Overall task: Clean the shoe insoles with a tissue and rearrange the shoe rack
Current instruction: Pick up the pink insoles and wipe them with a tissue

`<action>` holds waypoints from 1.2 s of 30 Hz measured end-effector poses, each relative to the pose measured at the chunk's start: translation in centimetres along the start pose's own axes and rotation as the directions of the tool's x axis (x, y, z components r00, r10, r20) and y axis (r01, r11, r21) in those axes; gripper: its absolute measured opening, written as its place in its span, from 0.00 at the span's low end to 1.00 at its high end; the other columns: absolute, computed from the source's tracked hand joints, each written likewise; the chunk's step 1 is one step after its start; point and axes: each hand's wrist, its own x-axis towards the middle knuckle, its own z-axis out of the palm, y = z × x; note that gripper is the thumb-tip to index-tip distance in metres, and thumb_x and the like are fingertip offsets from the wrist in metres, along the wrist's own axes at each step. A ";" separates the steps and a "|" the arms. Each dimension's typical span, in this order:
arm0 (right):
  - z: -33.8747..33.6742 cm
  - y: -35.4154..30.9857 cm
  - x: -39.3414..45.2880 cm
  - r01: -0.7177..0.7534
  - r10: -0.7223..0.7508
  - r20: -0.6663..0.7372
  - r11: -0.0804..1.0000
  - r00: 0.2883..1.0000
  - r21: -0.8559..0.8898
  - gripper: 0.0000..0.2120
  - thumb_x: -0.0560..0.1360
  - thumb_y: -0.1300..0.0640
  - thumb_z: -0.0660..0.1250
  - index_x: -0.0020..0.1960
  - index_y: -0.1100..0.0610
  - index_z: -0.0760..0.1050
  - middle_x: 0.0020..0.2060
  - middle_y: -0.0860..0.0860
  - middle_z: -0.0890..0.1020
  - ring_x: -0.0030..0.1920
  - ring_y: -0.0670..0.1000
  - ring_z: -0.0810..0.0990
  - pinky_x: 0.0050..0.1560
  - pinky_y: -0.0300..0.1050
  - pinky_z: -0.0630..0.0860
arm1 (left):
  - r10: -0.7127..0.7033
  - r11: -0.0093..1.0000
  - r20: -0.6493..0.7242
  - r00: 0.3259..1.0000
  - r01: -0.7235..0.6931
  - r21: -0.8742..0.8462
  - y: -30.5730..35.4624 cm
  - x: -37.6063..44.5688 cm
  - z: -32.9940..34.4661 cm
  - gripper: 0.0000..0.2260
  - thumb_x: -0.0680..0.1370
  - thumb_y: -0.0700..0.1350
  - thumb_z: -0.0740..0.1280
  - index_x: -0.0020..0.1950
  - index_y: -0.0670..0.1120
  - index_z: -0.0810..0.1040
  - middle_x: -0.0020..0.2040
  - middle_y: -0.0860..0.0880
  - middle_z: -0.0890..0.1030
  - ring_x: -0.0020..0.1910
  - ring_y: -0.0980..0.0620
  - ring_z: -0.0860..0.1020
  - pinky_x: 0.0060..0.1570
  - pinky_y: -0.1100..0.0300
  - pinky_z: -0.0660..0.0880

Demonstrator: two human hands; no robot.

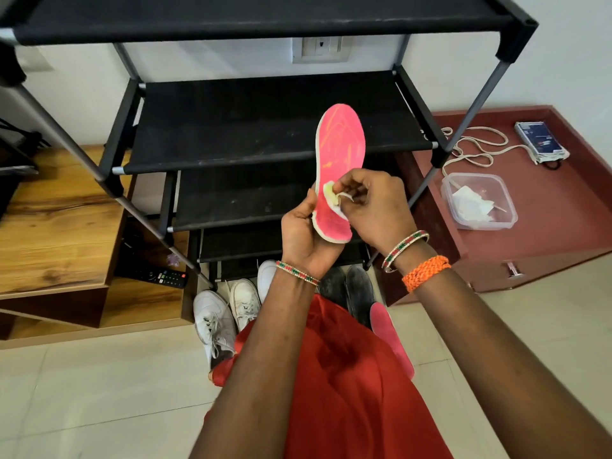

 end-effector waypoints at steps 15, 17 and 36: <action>1.0 -1.2 -4.1 0.050 -0.072 0.146 0.988 0.987 0.148 0.10 0.69 0.69 0.71 0.47 0.59 0.83 0.45 0.47 0.82 0.46 0.45 0.81 0.51 0.35 0.78 | -0.111 0.991 -0.093 0.989 0.117 0.064 1.8 0.0 -0.5 0.27 0.77 0.61 0.57 0.61 0.39 0.73 0.49 0.42 0.81 0.45 0.46 0.82 0.48 0.53 0.79; 1.0 -0.9 -3.3 0.110 -0.114 0.059 0.992 0.992 0.066 0.09 0.68 0.70 0.71 0.45 0.60 0.83 0.44 0.50 0.83 0.46 0.47 0.82 0.51 0.38 0.78 | -0.106 0.990 -0.089 0.990 0.113 0.082 1.3 -0.3 -0.1 0.27 0.78 0.59 0.55 0.64 0.39 0.71 0.51 0.42 0.79 0.48 0.46 0.81 0.51 0.52 0.78; 1.3 -2.1 -7.7 0.071 -0.070 -0.007 0.994 0.997 0.081 0.14 0.69 0.73 0.66 0.47 0.59 0.84 0.46 0.50 0.84 0.48 0.43 0.80 0.52 0.30 0.75 | -0.048 0.990 -0.027 0.998 0.051 0.128 1.5 -0.4 -0.7 0.27 0.80 0.60 0.49 0.64 0.41 0.70 0.52 0.42 0.79 0.38 0.47 0.81 0.38 0.60 0.78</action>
